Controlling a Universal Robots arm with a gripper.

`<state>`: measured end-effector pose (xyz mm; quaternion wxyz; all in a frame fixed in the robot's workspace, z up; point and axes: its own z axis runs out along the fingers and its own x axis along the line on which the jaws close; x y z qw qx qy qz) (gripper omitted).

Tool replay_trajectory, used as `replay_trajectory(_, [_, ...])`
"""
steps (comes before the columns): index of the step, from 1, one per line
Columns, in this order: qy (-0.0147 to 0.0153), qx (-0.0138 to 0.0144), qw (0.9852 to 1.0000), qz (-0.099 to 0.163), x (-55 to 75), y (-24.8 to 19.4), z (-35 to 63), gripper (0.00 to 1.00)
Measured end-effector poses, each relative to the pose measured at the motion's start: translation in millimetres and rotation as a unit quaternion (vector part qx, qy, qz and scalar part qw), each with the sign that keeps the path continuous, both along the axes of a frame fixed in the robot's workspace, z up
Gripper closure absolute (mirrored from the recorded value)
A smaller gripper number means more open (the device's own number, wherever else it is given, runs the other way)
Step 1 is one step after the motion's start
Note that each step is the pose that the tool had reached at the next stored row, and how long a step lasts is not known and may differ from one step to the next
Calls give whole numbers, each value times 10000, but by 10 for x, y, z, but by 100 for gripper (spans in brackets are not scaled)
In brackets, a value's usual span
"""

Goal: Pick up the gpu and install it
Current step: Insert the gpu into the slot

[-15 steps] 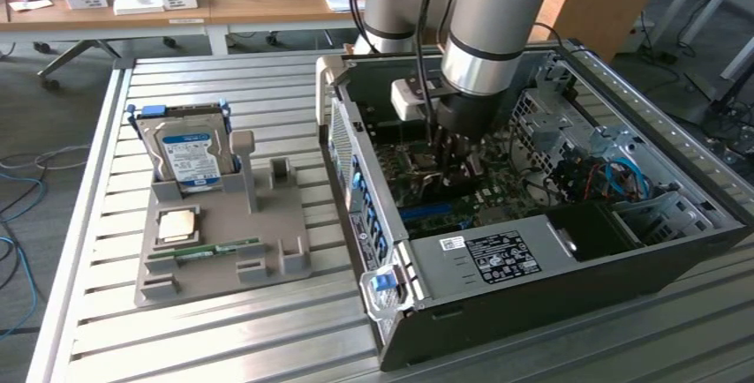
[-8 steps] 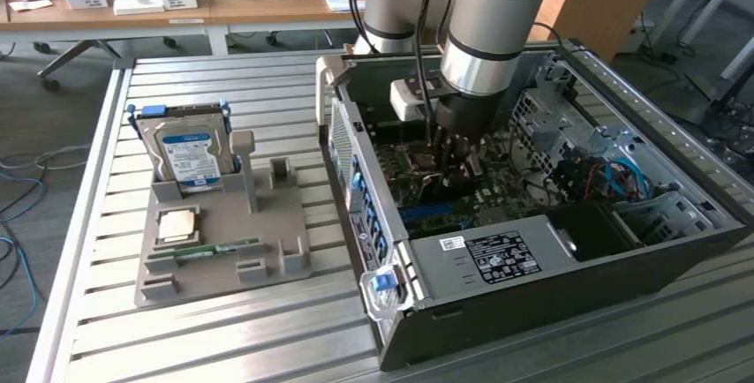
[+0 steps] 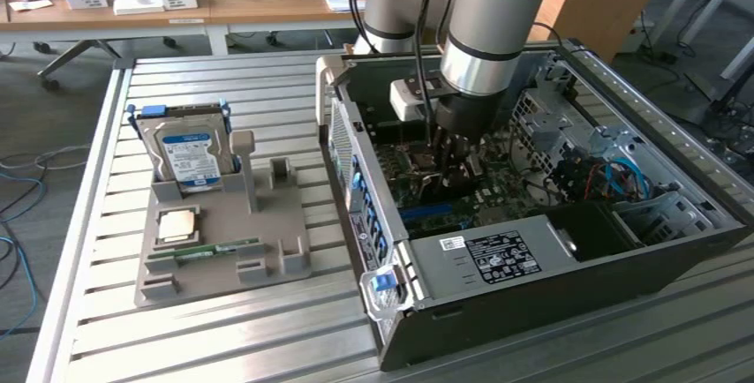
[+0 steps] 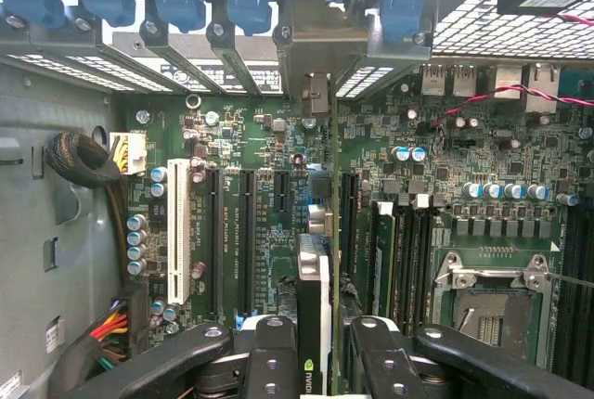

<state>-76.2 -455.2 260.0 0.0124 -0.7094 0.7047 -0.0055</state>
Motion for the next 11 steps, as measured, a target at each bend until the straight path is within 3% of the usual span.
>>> replay_trajectory(5, [4, -13, 10000, 0, 1, 0, 0, 73])
replay_trajectory(11, [13, -3, 10000, -2, 5, 1, 0, 73])
